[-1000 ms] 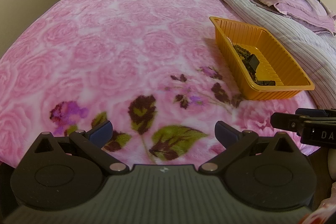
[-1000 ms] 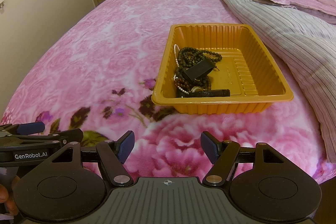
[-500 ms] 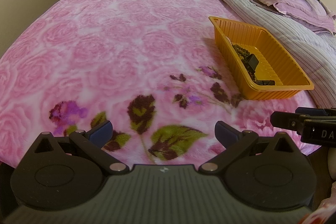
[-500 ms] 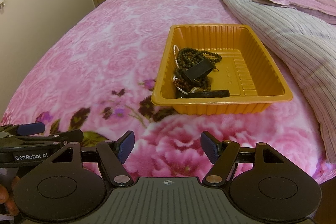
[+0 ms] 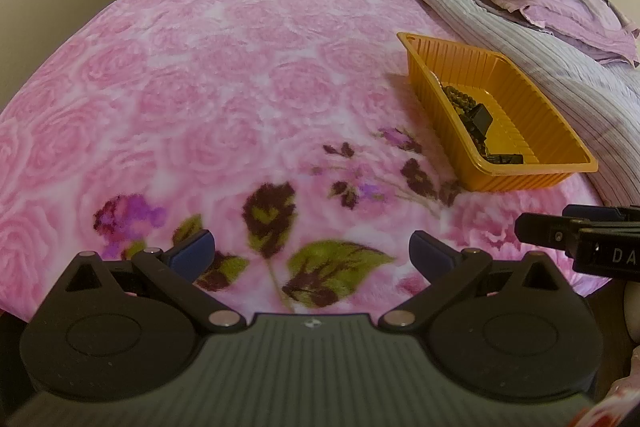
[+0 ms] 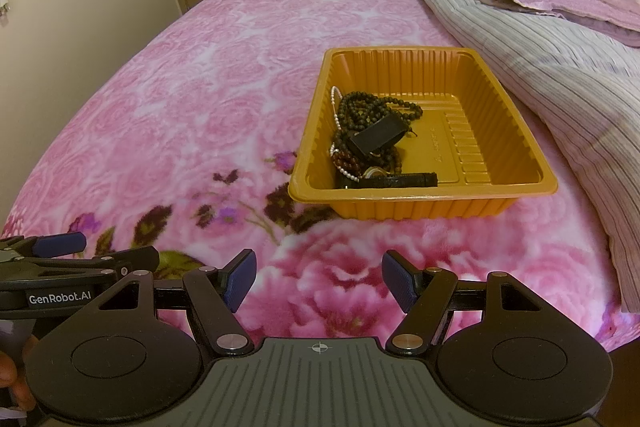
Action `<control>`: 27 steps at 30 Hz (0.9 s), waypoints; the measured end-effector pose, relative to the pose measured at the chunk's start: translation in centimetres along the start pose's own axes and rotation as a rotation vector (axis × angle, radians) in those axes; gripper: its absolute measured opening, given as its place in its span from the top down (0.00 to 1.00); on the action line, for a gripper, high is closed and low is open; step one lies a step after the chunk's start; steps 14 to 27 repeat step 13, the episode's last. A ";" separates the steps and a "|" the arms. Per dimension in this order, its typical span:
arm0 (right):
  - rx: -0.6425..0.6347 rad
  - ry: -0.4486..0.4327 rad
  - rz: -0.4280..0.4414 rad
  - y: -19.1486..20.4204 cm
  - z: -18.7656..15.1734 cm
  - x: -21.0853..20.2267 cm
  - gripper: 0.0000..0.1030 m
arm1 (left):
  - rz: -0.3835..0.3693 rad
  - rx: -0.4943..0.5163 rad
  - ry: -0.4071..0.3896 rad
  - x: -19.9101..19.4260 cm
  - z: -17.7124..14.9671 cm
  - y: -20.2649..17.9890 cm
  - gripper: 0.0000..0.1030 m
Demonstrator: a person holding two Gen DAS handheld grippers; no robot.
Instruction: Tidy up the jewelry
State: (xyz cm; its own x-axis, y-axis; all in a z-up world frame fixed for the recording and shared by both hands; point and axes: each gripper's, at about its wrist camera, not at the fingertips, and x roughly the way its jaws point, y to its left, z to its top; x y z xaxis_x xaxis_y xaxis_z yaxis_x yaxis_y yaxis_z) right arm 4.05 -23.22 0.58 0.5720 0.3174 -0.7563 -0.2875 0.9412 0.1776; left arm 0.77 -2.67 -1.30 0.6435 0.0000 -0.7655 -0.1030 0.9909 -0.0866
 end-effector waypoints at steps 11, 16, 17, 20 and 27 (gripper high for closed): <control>0.000 0.001 -0.001 0.0 0.0 0.0 0.33 | -0.008 -0.006 -0.015 -0.1 0.0 0.2 0.00; 0.001 0.001 0.000 0.0 0.0 0.0 0.33 | -0.011 -0.007 -0.018 0.0 0.1 0.2 0.00; 0.001 0.001 0.000 0.0 0.0 0.0 0.33 | -0.011 -0.007 -0.018 0.0 0.1 0.2 0.00; 0.001 0.001 0.000 0.0 0.0 0.0 0.33 | -0.011 -0.007 -0.018 0.0 0.1 0.2 0.00; 0.001 0.001 0.000 0.0 0.0 0.0 0.33 | -0.011 -0.007 -0.018 0.0 0.1 0.2 0.00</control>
